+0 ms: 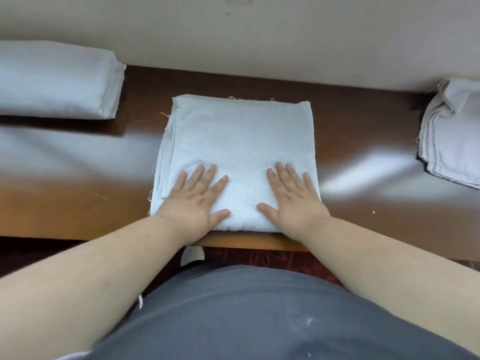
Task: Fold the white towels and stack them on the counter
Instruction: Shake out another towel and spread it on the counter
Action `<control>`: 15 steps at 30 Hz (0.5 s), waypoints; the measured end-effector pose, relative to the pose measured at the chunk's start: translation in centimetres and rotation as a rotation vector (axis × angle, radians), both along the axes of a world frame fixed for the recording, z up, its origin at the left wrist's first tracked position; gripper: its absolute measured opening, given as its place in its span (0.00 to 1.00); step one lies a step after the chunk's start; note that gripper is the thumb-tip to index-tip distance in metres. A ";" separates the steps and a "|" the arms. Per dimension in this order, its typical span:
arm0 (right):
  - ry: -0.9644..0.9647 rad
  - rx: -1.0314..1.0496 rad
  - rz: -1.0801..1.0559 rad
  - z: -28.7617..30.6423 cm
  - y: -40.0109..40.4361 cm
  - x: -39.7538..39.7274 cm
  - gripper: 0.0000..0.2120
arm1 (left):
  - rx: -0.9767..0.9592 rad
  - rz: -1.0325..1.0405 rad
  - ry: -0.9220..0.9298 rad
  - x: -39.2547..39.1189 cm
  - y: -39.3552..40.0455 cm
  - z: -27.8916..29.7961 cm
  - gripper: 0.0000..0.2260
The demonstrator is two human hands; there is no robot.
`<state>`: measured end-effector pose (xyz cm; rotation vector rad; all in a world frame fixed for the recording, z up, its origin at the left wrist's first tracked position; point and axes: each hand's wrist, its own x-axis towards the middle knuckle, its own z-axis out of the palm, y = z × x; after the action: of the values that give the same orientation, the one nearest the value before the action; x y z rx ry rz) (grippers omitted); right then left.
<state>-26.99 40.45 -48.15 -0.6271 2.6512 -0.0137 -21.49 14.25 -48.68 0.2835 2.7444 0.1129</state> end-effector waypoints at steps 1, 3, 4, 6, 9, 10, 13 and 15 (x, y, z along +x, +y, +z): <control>0.005 0.029 -0.026 -0.1 1.2 -0.6 0.41 | -0.033 0.017 -0.003 -0.1 -0.5 0.0 0.36; 0.001 0.045 -0.063 -0.2 2.1 -1.2 0.42 | -0.077 0.048 -0.018 -0.2 -0.5 0.0 0.36; 0.015 0.029 -0.047 -0.2 1.9 -0.9 0.42 | -0.080 0.059 -0.015 -0.1 -0.2 0.1 0.36; 0.069 -0.030 0.073 -0.3 1.7 0.7 0.41 | -0.069 0.028 0.020 0.9 0.5 0.4 0.35; 0.084 0.007 0.278 -0.6 3.5 3.1 0.42 | -0.101 -0.086 0.035 3.7 0.3 0.3 0.34; 0.068 0.033 0.277 -0.6 4.4 3.2 0.43 | -0.132 -0.050 0.010 4.5 0.0 0.3 0.35; 0.018 0.063 0.189 -0.3 6.1 2.4 0.45 | -0.194 0.131 -0.070 5.6 -0.9 0.7 0.36; -0.008 0.093 0.173 0.0 6.5 2.2 0.46 | -0.198 0.151 -0.112 5.4 -1.2 1.2 0.34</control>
<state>-24.76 46.95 -48.19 -0.8201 2.5636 0.1559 -16.05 13.04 -47.47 0.0145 2.6371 -0.1002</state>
